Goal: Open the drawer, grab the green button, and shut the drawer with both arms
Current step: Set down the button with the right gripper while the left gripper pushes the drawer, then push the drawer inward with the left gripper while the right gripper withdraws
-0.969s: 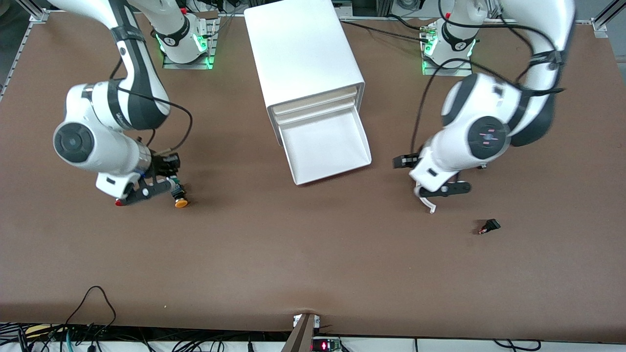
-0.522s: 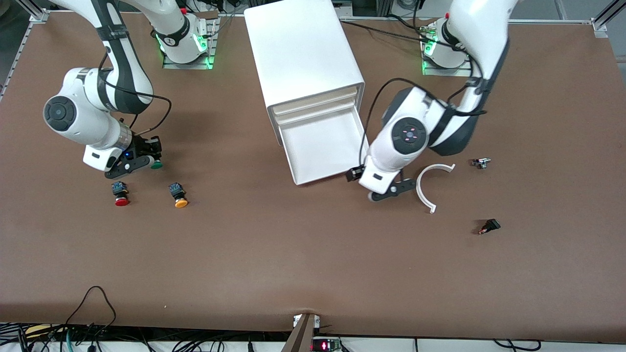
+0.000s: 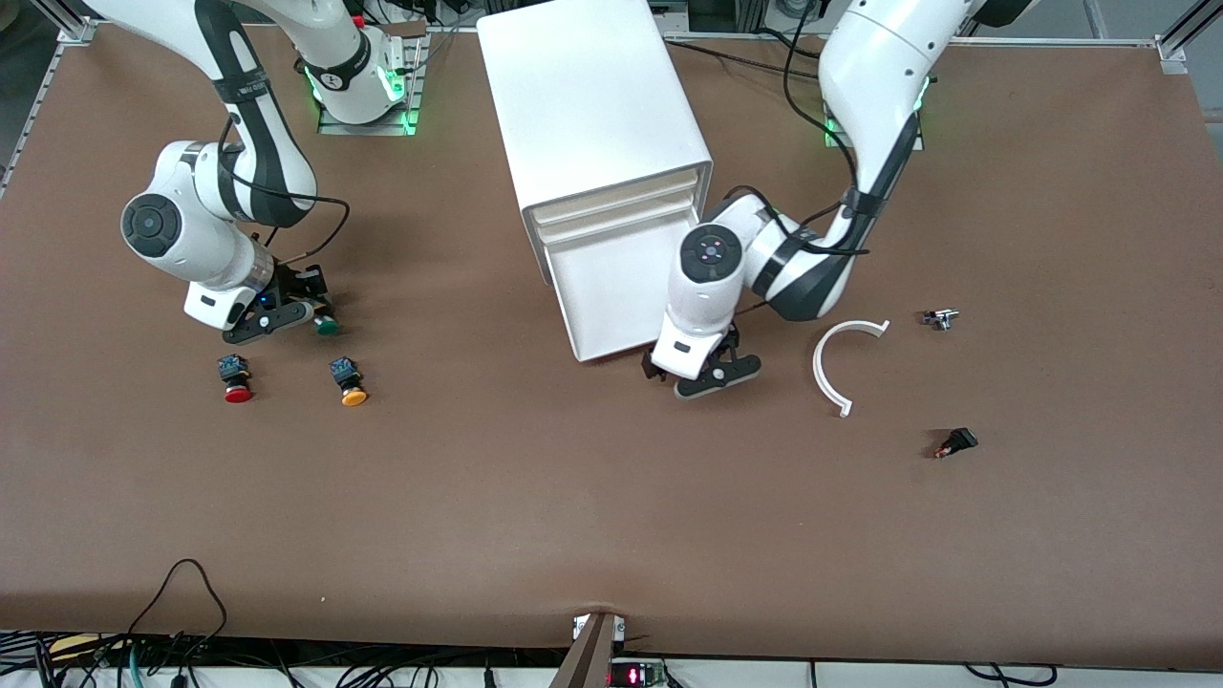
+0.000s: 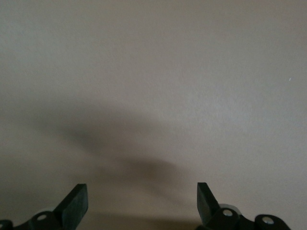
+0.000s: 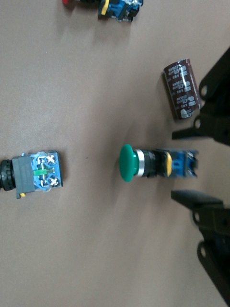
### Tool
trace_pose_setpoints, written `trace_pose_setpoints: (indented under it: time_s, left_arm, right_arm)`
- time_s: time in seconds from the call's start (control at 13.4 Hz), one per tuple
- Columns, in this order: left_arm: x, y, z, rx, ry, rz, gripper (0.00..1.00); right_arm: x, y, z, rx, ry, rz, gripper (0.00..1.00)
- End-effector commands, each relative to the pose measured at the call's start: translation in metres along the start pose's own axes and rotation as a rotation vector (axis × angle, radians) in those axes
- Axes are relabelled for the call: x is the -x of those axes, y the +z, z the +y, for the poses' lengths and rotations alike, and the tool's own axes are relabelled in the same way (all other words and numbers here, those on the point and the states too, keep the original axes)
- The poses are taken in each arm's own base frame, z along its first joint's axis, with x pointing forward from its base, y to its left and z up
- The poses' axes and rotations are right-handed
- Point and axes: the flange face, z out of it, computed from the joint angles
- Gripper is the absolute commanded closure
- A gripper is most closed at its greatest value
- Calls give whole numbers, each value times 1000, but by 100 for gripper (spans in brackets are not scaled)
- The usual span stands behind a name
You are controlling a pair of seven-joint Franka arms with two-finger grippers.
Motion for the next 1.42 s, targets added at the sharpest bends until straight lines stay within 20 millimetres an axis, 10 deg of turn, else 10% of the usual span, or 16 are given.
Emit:
trace_pose_setpoints:
  time_s: [0.0, 0.45, 0.82, 1.04, 1.34]
  left_arm:
    - [15, 7, 5, -23, -35, 19, 0]
    - [49, 22, 12, -43, -1, -56, 0]
    - [60, 25, 8, -39, 20, -261, 0]
    - [66, 26, 5, -38, 36, -357, 0]
    - [96, 18, 18, -23, 65, -453, 0]
  right_arm:
    - [-6, -30, 5, -2, 1, 65, 0]
    - [-56, -190, 1, -49, 9, 54, 0]
    - [-49, -307, -9, -36, 6, 146, 0]
    - [-39, -344, -10, -32, -1, 122, 0]
    - [-26, -338, 37, -58, 74, 111, 0]
